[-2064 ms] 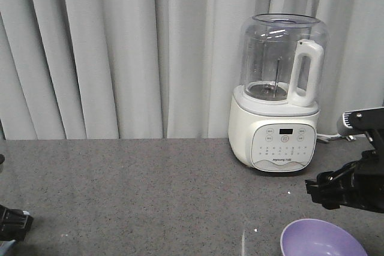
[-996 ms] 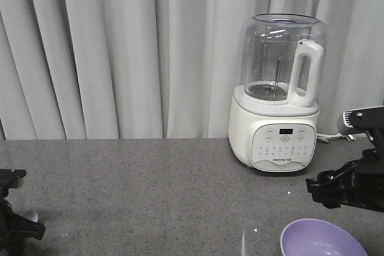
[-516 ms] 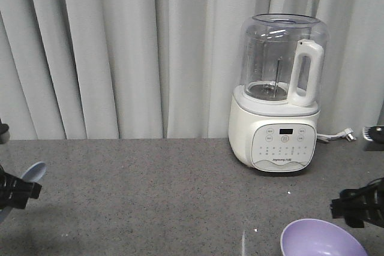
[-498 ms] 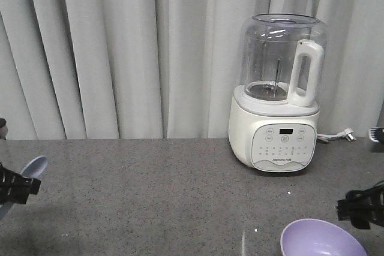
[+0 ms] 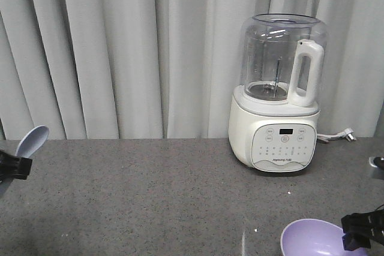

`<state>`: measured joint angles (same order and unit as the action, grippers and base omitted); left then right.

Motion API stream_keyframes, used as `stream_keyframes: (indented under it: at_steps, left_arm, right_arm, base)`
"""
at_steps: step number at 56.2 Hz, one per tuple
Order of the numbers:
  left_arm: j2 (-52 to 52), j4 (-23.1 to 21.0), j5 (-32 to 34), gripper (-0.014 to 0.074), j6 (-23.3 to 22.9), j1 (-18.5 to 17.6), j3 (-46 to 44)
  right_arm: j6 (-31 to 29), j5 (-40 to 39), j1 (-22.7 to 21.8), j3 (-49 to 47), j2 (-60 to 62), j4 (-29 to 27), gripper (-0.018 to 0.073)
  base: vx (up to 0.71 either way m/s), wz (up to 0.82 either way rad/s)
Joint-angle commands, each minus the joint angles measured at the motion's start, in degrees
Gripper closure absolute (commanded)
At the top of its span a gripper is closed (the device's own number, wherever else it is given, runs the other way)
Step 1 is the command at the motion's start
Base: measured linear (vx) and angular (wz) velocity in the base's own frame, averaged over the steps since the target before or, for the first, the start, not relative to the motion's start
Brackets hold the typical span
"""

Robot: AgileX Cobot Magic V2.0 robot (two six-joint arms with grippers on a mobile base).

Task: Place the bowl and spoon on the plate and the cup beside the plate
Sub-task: 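Grasp the white spoon with left gripper, bowl rim with right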

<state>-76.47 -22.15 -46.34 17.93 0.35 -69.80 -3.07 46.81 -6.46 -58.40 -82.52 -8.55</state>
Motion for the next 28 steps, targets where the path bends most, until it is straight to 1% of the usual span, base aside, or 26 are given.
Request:
stream_keyframes:
  at_steps: [1, 7, 12, 14, 17, 21, 22, 24, 28]
  left_arm:
    - [1.94, -1.92, 3.35, 0.0596, -0.18, -0.11, -1.46]
    - [1.94, -1.92, 3.35, 0.0596, -0.18, -0.11, -1.46]
    - [1.94, -1.86, 3.29, 0.0596, -0.20, -0.11, -1.46]
    - [1.94, -1.86, 3.29, 0.0596, -0.20, -0.11, -1.46]
    - [1.94, -1.80, 3.29, 0.0596, -0.20, -0.11, -1.46]
    - [1.94, -1.75, 3.29, 0.0596, -0.20, -0.11, -1.46]
    - [1.94, -1.75, 3.29, 0.0596, -0.20, -0.11, -1.46]
    - [1.94, -1.75, 3.29, 0.0596, -0.20, -0.11, -1.46]
    - [1.94, -1.64, 3.29, 0.0596, -0.14, -0.11, -1.46]
  right_arm:
    - [-1.07, -3.36, 0.96, -1.84, -1.09, -0.31, -0.0032]
    - [-1.57, -4.31, 2.85, -1.84, -4.32, -0.21, -0.0010]
    - [-1.57, -4.63, 3.31, -1.84, -6.12, -0.34, 0.0064]
    - [-1.57, -4.64, 3.36, -1.84, -6.44, -0.34, 0.0122]
    - [-1.57, -5.01, 3.28, -1.84, -6.76, -0.27, 0.0234]
    - [-1.68, -5.66, 3.28, -1.84, -6.76, 0.70, 0.0438]
    - [-1.85, -5.71, 3.28, -1.91, -6.76, 1.06, 0.0502]
    - [-2.37, -5.60, 3.28, -2.11, -6.76, 1.42, 0.0576]
    - [-2.82, -4.72, 3.28, -3.05, -6.50, 2.04, 0.0573]
  base:
    - [0.00, 0.00]
    - [0.00, 0.00]
    - [0.00, 0.00]
    - [0.00, 0.00]
    - [0.00, 0.00]
    - [0.00, 0.00]
    - [0.00, 0.00]
    - [0.00, 0.00]
    - [0.00, 0.00]
